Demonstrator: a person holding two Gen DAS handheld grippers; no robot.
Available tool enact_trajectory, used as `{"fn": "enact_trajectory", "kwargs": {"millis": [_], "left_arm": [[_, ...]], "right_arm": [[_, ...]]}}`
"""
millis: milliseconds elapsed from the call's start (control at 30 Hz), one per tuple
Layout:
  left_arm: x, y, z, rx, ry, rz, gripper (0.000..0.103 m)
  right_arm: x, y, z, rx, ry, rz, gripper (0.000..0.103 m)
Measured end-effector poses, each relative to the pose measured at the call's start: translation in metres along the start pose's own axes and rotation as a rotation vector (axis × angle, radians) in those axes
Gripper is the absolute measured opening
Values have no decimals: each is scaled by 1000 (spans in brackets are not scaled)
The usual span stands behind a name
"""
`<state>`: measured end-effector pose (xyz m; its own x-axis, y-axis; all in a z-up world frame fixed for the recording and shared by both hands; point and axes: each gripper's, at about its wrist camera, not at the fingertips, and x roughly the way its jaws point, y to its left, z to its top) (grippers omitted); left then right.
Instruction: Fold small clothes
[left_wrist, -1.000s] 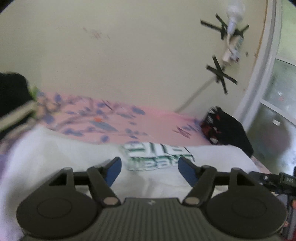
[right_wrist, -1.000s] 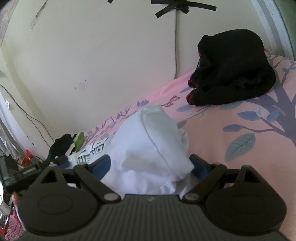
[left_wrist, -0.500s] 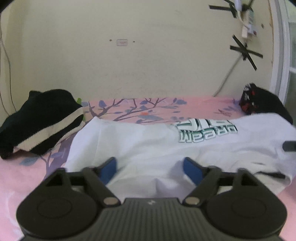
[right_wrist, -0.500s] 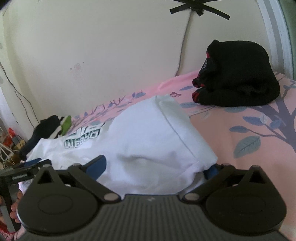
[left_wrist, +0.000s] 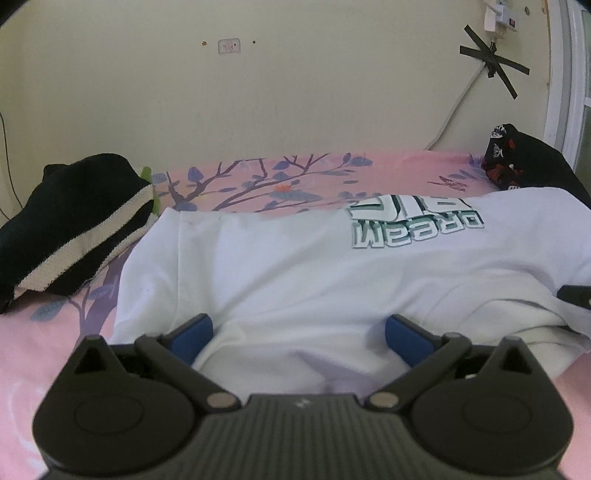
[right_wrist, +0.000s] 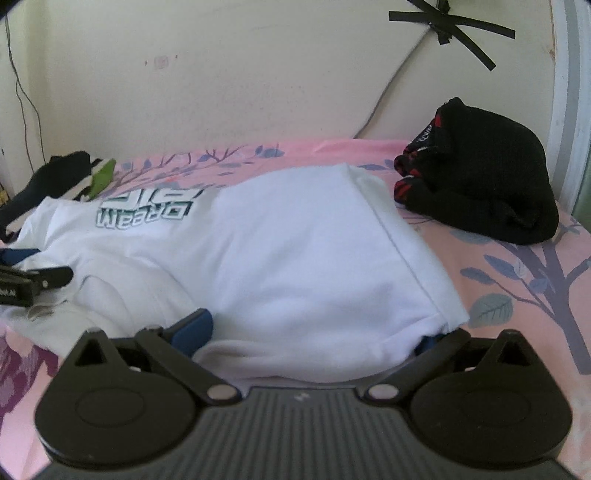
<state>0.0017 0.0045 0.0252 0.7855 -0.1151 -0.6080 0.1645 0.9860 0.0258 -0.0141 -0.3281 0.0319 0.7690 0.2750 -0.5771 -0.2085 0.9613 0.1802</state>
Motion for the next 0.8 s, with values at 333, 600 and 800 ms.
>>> {"fn": "enact_trajectory", "kwargs": {"millis": [333,600,800], "left_arm": [[-1,1,0,39,26,-9,103],[-8,3,-4,29,-4,-22,103],[-28,-2,-12,49,-122,-12,103]], "right_arm": [[-5,-8,-2,63,-25,54,97],[-9,-34,-5,218,-74,169,97],[-10,-42,-5,271,-87,206,97]]}}
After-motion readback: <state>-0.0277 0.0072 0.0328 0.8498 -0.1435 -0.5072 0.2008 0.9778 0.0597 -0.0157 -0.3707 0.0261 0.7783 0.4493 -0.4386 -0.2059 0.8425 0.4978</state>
